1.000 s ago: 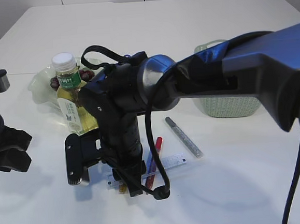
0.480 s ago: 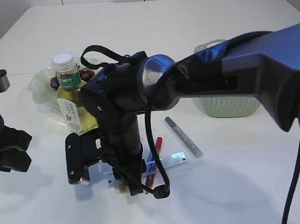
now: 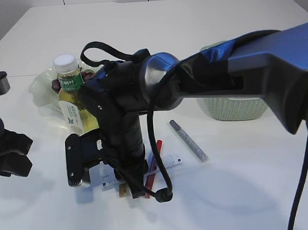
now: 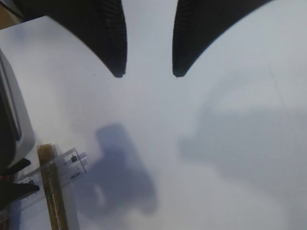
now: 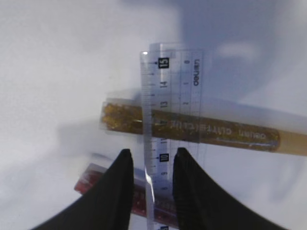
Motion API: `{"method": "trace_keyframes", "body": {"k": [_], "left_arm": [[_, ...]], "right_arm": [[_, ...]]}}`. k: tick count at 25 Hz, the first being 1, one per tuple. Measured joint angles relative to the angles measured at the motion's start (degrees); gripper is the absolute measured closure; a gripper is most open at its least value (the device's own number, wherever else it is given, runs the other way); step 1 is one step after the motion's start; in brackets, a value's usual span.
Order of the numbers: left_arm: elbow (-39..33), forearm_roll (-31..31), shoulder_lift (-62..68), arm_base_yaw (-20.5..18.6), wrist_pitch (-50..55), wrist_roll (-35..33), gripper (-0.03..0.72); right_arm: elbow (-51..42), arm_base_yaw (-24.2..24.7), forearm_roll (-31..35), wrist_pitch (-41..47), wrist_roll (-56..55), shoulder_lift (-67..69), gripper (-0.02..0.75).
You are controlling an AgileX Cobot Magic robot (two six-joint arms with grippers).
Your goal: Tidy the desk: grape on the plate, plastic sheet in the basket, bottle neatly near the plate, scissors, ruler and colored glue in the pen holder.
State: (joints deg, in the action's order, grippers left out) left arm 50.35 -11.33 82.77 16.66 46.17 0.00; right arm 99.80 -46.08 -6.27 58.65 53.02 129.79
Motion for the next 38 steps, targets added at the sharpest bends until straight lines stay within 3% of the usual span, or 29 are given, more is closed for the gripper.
{"method": "trace_keyframes", "body": {"k": [4, 20, 38], "left_arm": [[0.0, 0.0, 0.0, 0.0, 0.0, 0.0, 0.449], [0.0, 0.0, 0.0, 0.0, 0.0, 0.0, 0.449], [0.0, 0.0, 0.0, 0.0, 0.0, 0.0, 0.449]], "right_arm": [[0.0, 0.0, 0.11, 0.12, 0.0, 0.0, 0.494], [0.0, 0.0, -0.92, -0.25, -4.04, 0.0, 0.278], [0.0, 1.68, -1.53, -0.61, -6.97, 0.0, 0.266]]}}
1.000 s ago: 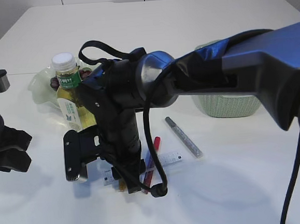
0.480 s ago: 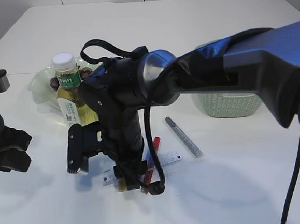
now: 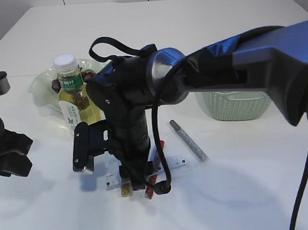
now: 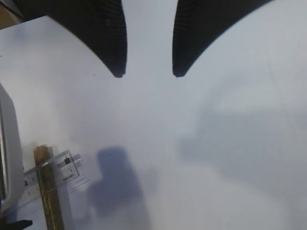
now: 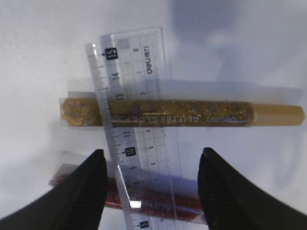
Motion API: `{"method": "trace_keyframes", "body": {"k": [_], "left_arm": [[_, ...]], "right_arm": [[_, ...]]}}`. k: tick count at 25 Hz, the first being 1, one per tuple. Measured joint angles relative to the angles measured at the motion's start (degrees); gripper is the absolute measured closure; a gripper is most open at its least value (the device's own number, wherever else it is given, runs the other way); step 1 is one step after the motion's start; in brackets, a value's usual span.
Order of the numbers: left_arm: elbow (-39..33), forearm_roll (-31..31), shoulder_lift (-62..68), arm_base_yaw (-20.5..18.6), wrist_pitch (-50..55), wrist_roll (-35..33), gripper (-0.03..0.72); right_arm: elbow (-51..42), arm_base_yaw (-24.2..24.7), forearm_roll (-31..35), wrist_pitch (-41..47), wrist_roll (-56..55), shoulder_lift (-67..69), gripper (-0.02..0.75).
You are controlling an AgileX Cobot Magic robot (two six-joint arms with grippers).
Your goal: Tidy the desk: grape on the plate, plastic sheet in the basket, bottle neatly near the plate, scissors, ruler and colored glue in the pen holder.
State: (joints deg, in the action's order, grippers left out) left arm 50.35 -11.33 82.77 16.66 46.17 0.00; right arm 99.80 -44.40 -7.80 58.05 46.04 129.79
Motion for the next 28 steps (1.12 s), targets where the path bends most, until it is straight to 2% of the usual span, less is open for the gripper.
{"method": "trace_keyframes", "body": {"k": [10, 28], "left_arm": [[0.0, 0.0, 0.0, 0.0, 0.0, 0.0, 0.449], [0.0, 0.0, 0.0, 0.0, 0.0, 0.0, 0.449]], "right_arm": [[0.0, 0.0, 2.87, -0.14, 1.57, 0.0, 0.265], [0.04, 0.13, 3.06, -0.22, 1.84, 1.43, 0.271]]}}
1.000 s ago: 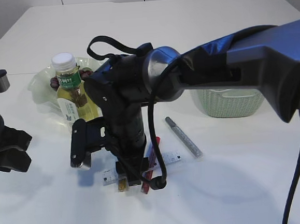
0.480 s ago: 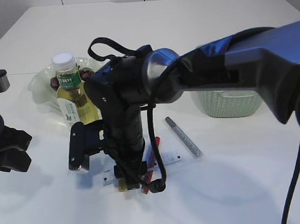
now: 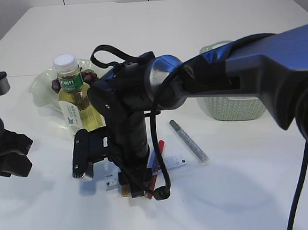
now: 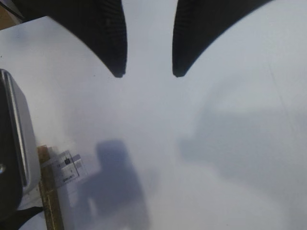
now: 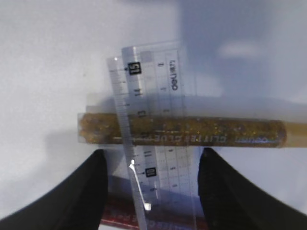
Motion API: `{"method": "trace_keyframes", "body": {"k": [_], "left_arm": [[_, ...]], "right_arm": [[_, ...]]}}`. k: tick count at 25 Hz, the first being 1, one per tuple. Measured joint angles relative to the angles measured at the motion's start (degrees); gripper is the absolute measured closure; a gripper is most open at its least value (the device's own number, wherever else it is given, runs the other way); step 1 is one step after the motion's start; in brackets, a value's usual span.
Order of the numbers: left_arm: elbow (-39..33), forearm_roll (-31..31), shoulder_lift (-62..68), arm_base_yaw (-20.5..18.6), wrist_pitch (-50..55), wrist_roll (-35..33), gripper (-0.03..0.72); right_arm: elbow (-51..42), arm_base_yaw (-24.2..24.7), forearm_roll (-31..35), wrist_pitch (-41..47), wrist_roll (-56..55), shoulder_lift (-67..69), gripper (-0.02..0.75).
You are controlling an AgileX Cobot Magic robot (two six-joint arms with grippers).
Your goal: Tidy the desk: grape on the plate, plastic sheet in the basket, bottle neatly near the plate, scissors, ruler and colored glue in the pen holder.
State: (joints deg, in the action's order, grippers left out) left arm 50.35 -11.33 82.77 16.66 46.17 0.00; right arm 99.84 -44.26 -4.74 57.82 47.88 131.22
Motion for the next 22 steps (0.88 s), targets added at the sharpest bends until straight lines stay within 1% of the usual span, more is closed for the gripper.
{"method": "trace_keyframes", "body": {"k": [2, 6, 7, 19, 22], "left_arm": [[0.0, 0.0, 0.0, 0.0, 0.0, 0.0, 0.449], [0.0, 0.0, 0.0, 0.0, 0.0, 0.0, 0.449], [0.0, 0.0, 0.0, 0.0, 0.0, 0.0, 0.449], [0.0, 0.0, 0.0, 0.0, 0.07, 0.0, 0.449], [0.0, 0.0, 0.0, 0.0, 0.12, 0.0, 0.449]], "right_arm": [[0.0, 0.0, 0.0, 0.0, 0.0, 0.0, 0.304], [0.0, 0.0, 0.0, 0.0, 0.0, 0.0, 0.429], [0.0, 0.0, 0.0, 0.0, 0.0, 0.0, 0.437], [0.0, 0.0, -1.03, 0.56, 0.0, -0.4, 0.448], [0.0, 0.66, 0.68, 1.47, 0.0, -2.33, 0.448]]}}
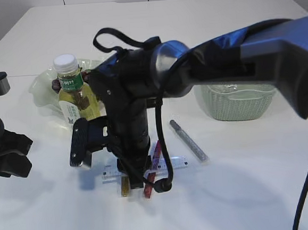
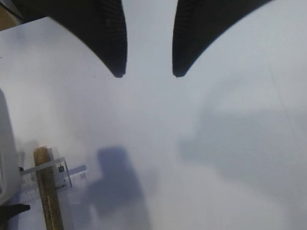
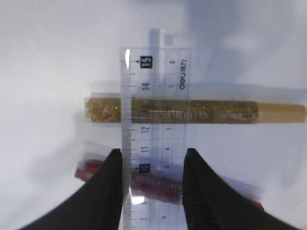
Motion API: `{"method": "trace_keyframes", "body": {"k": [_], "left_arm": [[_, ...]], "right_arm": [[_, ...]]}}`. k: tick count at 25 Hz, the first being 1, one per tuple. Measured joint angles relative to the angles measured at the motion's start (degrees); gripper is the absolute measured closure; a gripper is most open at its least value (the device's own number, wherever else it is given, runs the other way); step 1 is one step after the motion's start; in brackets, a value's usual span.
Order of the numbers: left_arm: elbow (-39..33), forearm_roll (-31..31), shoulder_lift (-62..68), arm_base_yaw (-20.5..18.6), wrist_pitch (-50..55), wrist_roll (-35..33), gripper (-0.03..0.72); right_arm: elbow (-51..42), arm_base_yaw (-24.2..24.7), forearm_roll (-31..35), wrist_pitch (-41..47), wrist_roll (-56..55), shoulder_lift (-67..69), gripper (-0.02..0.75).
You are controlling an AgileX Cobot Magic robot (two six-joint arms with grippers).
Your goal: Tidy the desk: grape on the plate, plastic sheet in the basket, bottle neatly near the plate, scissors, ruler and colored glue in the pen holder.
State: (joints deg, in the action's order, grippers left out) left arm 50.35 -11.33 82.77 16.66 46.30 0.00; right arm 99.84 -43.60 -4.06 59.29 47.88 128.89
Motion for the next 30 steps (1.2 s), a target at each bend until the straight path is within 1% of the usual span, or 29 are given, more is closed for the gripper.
{"method": "trace_keyframes", "body": {"k": [7, 9, 11, 14, 20, 23, 26, 30], "left_arm": [[0.0, 0.0, 0.0, 0.0, 0.81, 0.0, 0.449], [0.0, 0.0, 0.0, 0.0, 0.89, 0.0, 0.449], [0.0, 0.0, 0.0, 0.0, 0.94, 0.0, 0.449], [0.0, 0.0, 0.0, 0.0, 1.02, 0.0, 0.448], [0.0, 0.0, 0.0, 0.0, 1.97, 0.0, 0.448], [0.0, 0.0, 0.0, 0.0, 2.65, 0.0, 0.449], [0.0, 0.0, 0.0, 0.0, 3.61, 0.0, 0.448], [0.0, 0.0, 0.0, 0.0, 4.6, 0.0, 0.448]], "right_arm": [[0.0, 4.81, 8.73, 1.07, 2.47, -7.11, 0.449], [0.0, 7.11, 11.89, 1.2, 4.56, -9.55, 0.449], [0.0, 9.68, 16.56, 1.2, 7.1, -12.15, 0.449], [0.0, 14.5, 25.85, 1.28, 12.07, -14.63, 0.449], [0.0, 24.12, 49.02, 1.05, 26.0, -15.59, 0.449], [0.0, 27.45, 58.94, -1.31, 32.72, -15.59, 0.449], [0.0, 30.15, 70.58, -3.73, 39.08, -15.25, 0.449], [0.0, 32.28, 83.84, -4.91, 46.69, -12.41, 0.449]]}}
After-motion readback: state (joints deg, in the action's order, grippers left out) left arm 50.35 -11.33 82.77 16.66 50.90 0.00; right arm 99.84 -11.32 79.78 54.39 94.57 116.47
